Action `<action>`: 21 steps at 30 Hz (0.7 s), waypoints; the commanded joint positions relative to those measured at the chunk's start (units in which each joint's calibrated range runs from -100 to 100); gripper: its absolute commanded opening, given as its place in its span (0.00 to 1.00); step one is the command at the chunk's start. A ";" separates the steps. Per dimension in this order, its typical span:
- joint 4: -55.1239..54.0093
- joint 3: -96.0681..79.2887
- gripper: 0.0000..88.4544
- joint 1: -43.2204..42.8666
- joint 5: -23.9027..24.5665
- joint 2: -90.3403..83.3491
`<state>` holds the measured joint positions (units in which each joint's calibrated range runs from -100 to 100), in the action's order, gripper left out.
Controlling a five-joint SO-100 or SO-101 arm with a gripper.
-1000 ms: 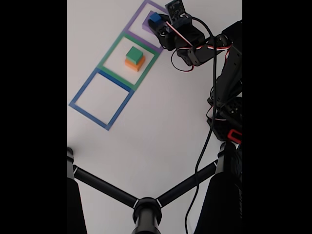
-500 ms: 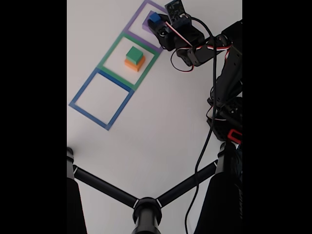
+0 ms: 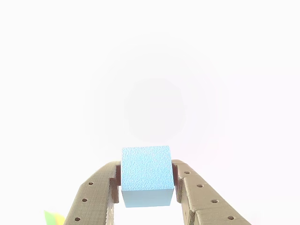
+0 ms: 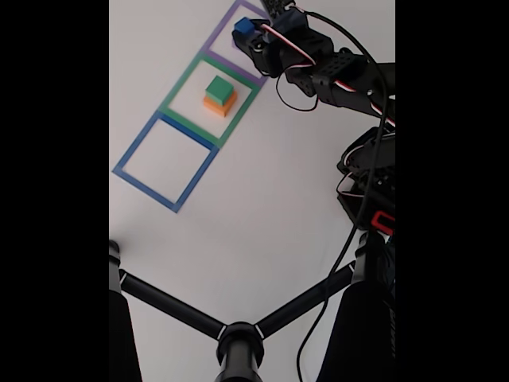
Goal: Tower of hanoi
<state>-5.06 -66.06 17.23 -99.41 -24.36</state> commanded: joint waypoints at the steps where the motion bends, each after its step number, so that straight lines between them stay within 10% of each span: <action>1: 24.33 6.06 0.05 -1.99 -0.59 -17.19; 11: 67.97 31.24 0.05 -5.63 -0.59 -29.62; 21: 89.51 50.51 0.05 -6.11 -0.59 -30.35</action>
<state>79.94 -22.72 12.16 -99.41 -53.40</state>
